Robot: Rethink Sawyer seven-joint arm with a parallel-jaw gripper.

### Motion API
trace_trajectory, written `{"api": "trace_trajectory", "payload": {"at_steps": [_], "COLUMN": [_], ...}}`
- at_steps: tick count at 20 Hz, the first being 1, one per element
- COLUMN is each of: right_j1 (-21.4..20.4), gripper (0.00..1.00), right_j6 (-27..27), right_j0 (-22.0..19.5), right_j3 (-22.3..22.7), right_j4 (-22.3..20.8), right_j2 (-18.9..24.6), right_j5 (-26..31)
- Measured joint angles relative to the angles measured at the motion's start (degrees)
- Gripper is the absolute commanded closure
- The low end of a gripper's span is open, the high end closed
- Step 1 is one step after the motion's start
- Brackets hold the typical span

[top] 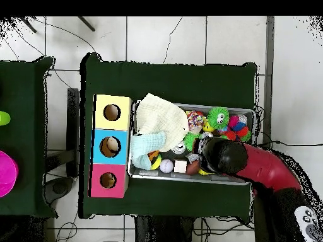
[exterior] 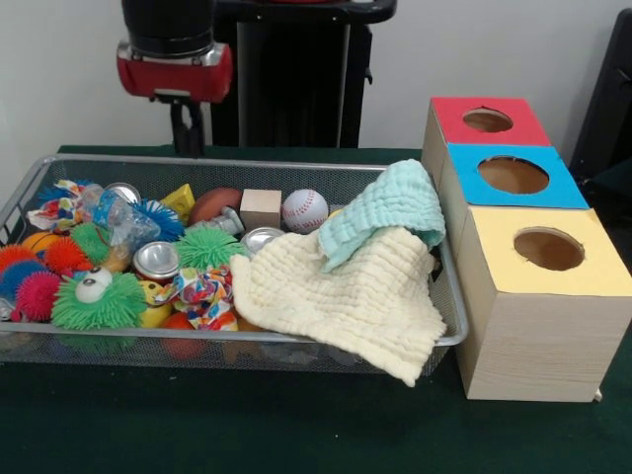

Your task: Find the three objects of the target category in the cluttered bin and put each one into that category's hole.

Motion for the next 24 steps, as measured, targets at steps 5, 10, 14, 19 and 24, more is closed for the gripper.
{"api": "trace_trajectory", "payload": {"at_steps": [5, 10, 14, 19, 24], "right_j1": [-0.3, 4.0, 8.5, 13.5, 19.9], "gripper": [1.0, 1.0, 1.0, 1.0, 0.0], "right_j6": [0.0, 0.0, 0.0, 0.0, 0.0], "right_j0": [3.4, 5.8, 6.8, 7.0, 7.0], "right_j3": [-1.5, -5.6, -9.5, -13.6, -19.2], "right_j4": [3.0, 3.8, 3.8, 3.8, 3.6], "right_j2": [0.2, 0.2, 0.2, 0.2, 0.2], "right_j5": [0.7, -1.8, -4.1, -6.1, -8.4]}}
